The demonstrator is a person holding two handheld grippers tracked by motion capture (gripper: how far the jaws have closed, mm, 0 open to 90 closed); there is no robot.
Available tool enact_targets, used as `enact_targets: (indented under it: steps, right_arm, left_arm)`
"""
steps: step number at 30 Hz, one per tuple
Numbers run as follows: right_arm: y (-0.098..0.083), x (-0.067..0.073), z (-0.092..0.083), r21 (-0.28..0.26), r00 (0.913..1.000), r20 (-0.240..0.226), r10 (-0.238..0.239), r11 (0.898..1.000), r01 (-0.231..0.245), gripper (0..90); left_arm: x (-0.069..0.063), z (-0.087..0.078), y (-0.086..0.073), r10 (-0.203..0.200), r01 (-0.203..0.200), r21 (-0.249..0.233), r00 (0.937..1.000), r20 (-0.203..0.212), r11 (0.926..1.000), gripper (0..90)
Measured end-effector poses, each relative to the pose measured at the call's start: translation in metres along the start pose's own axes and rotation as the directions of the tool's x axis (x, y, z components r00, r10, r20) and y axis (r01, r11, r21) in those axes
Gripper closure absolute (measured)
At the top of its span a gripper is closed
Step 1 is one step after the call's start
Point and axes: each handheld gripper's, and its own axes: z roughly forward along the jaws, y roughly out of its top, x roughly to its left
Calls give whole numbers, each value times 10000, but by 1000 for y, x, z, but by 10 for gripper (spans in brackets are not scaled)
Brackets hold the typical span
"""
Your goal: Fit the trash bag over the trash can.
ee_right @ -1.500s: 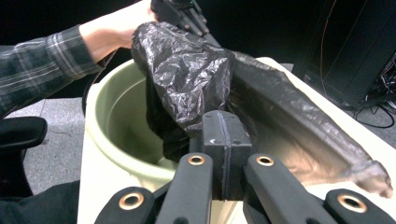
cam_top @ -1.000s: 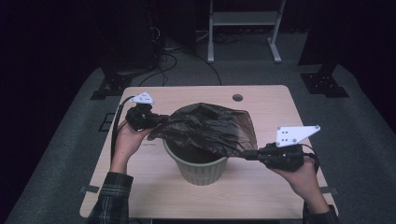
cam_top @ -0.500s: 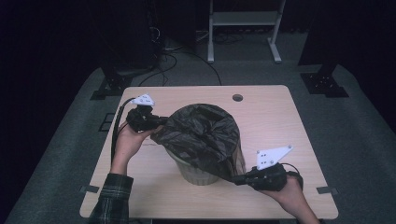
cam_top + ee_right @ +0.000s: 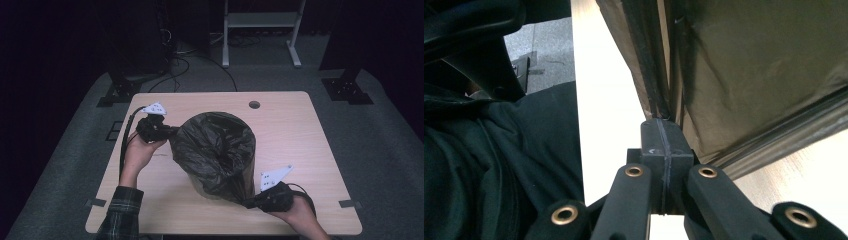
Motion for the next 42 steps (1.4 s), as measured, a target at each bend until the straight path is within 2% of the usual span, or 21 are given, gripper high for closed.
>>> enact_targets:
  steps: [2,6,9,10,13,14,15,16,17,20,23,25,27,30,32,35,36,38,40,41,42]
  right_arm:
    - [2,0,3,59,10000,-53,-30,10000,30,900]
    - [3,-4,10,400,9998,187,41,9992,-48,900]
    - [-1,-9,11,399,9995,229,229,9989,-238,900]
    - [-1,-10,11,377,9994,249,228,9990,-238,900]
    - [-1,-9,10,368,9994,274,199,9991,-209,900]
    - [-1,-7,9,336,9994,305,133,9993,-144,894]
    - [0,-6,8,265,9993,382,60,9996,-70,834]
    - [0,-4,4,94,9990,440,53,9999,-57,779]
    - [1,-2,1,-26,9988,479,42,10000,-40,763]
    - [6,4,-17,-649,9980,631,-71,9978,112,726]
    - [14,12,-38,-1323,9973,698,-217,9907,308,719]
    - [25,18,-54,-1822,9961,796,-374,9819,514,719]
    - [37,25,-67,-2383,9940,895,-624,9677,822,716]
    - [57,31,-76,-3027,9936,821,-780,9479,994,700]
    - [73,35,-75,-3151,9915,879,-962,9415,1193,695]
    - [91,38,-65,-3062,9898,824,-1159,9422,1358,686]
    - [96,37,-61,-2956,9895,816,-1194,9452,1384,689]
    - [102,36,-54,-3030,9900,757,-1195,9431,1370,680]
    - [106,35,-49,-2935,9887,920,-1183,9456,1405,680]
    - [108,33,-46,-2919,9900,808,-1158,9469,1346,688]
    - [109,33,-44,-2879,9902,827,-1126,9485,1319,736]
  left_arm:
    - [1,1,0,-28,28,51,10000,-91,10000,899]
    - [2,4,-1,-16,19,162,9999,-167,9999,899]
    - [2,7,-2,-56,59,223,9999,-141,9997,900]
    - [2,8,-2,-147,149,210,9998,-98,9997,900]
    - [1,11,-3,-77,78,250,10000,-52,9997,900]
    - [1,11,-3,-55,58,288,9999,-96,9996,899]
    - [1,10,-3,-6,10,361,9999,-115,9993,899]
    - [1,10,-4,-44,46,306,10000,-65,9995,899]
    - [2,10,-5,-94,95,255,9999,-45,9996,899]
    - [3,7,-6,-175,177,171,9998,-93,9997,899]
    - [2,5,-6,-146,147,132,9998,-109,9998,899]
    - [2,3,-6,-83,84,112,9999,-86,9999,899]
    - [0,3,-6,-121,122,62,9999,-84,9999,898]
    - [-2,2,-6,-35,35,60,10000,-57,10000,898]
    - [-3,1,-5,8,-8,38,10000,-50,10000,898]
    - [-4,0,-6,-24,24,-24,10000,-42,10000,898]
    - [-4,0,-6,-11,11,-42,10000,-37,10000,898]
    - [-4,-3,-6,2,-3,-72,10000,-32,10000,898]
    - [-4,-5,-6,48,-49,-96,10000,-30,9999,898]
    - [-4,-6,-6,45,-46,-128,10000,-41,9999,898]
    - [-5,-7,-6,60,-61,-138,10000,-48,9999,898]
